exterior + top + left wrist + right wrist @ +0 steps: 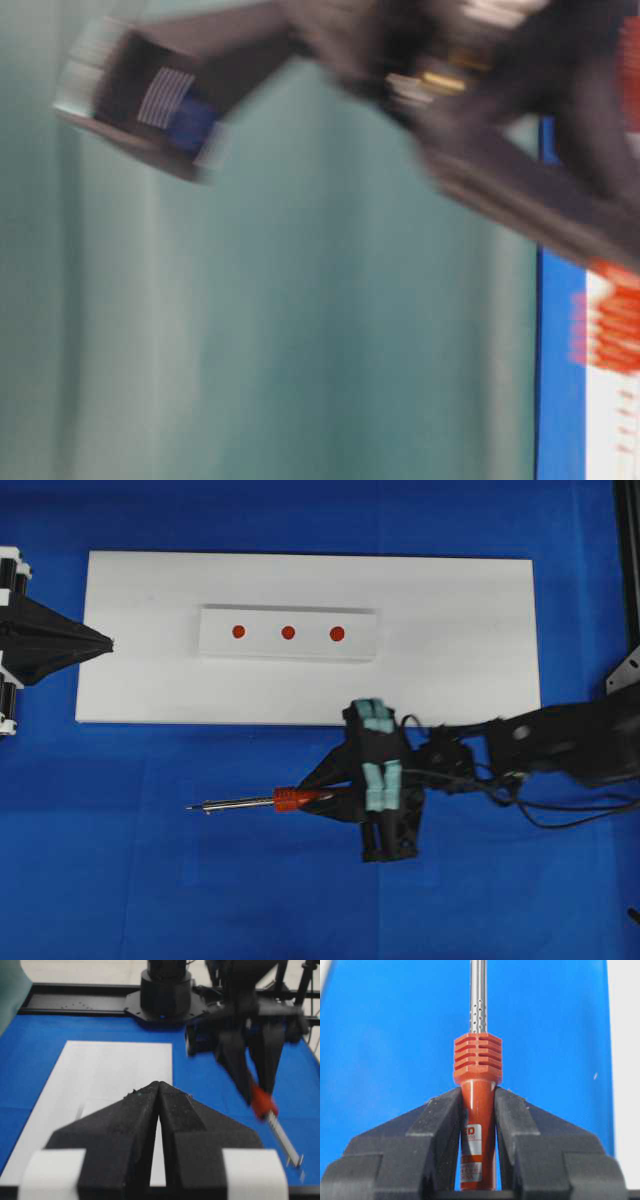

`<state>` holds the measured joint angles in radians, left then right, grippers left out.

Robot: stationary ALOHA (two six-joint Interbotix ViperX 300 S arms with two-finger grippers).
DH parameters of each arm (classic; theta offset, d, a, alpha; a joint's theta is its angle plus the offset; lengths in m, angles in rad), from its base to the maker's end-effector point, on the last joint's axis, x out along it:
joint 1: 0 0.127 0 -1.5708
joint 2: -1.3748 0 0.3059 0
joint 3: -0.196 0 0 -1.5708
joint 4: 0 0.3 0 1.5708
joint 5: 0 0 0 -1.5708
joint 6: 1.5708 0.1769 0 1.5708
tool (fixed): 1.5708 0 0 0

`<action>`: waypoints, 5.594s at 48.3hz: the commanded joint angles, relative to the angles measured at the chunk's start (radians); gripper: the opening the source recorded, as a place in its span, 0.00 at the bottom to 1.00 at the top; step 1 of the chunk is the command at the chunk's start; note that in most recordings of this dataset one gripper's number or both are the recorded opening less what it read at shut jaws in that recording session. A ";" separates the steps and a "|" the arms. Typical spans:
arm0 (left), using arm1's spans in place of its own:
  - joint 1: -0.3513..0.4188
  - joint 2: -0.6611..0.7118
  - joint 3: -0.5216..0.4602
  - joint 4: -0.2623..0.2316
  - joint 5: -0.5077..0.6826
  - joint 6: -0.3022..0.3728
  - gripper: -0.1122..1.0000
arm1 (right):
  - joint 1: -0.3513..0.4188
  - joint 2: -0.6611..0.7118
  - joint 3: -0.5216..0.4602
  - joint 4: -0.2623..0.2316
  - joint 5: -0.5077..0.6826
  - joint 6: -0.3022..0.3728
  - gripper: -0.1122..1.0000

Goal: Touch the tip of the soldering iron to the mark.
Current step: 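Lift the iron and carry it over the rightmost red dot, then lower the iron tip onto the rightmost red dot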

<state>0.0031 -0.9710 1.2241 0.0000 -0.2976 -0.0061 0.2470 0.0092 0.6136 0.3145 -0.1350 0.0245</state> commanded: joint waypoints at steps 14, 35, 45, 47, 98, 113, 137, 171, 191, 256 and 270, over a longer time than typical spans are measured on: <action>0.003 0.000 -0.011 0.002 -0.011 -0.002 0.10 | -0.020 -0.183 -0.029 -0.025 0.114 -0.044 0.16; 0.003 0.000 -0.009 0.002 -0.011 -0.002 0.10 | -0.074 -0.181 -0.032 -0.049 0.176 -0.060 0.16; 0.003 0.000 -0.009 0.002 -0.011 -0.003 0.10 | -0.175 -0.181 -0.049 -0.127 0.230 -0.097 0.16; 0.003 0.000 -0.009 0.002 -0.011 -0.003 0.10 | -0.198 -0.181 -0.054 -0.149 0.238 -0.103 0.16; 0.003 0.006 -0.002 0.002 -0.011 -0.002 0.10 | -0.448 -0.035 -0.244 -0.327 0.643 -0.141 0.16; 0.003 0.006 -0.002 0.002 -0.011 -0.003 0.10 | -0.449 -0.021 -0.253 -0.344 0.701 -0.133 0.16; 0.003 0.006 -0.002 0.002 -0.011 -0.003 0.10 | -0.448 -0.021 -0.253 -0.344 0.699 -0.132 0.16; 0.003 0.002 -0.002 0.002 -0.011 -0.002 0.10 | -0.449 0.071 -0.267 -0.344 0.675 -0.133 0.16; 0.003 0.002 -0.002 0.002 -0.011 0.000 0.10 | -0.449 0.127 -0.267 -0.344 0.649 -0.135 0.16; 0.003 0.000 -0.002 0.002 -0.011 0.000 0.10 | -0.454 0.141 -0.267 -0.344 0.661 -0.137 0.16; 0.003 0.000 -0.002 0.002 -0.011 0.000 0.10 | -0.454 0.141 -0.267 -0.344 0.661 -0.135 0.16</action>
<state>0.0046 -0.9741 1.2318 0.0000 -0.2976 -0.0077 -0.2102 0.1657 0.3712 -0.0276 0.5292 -0.1104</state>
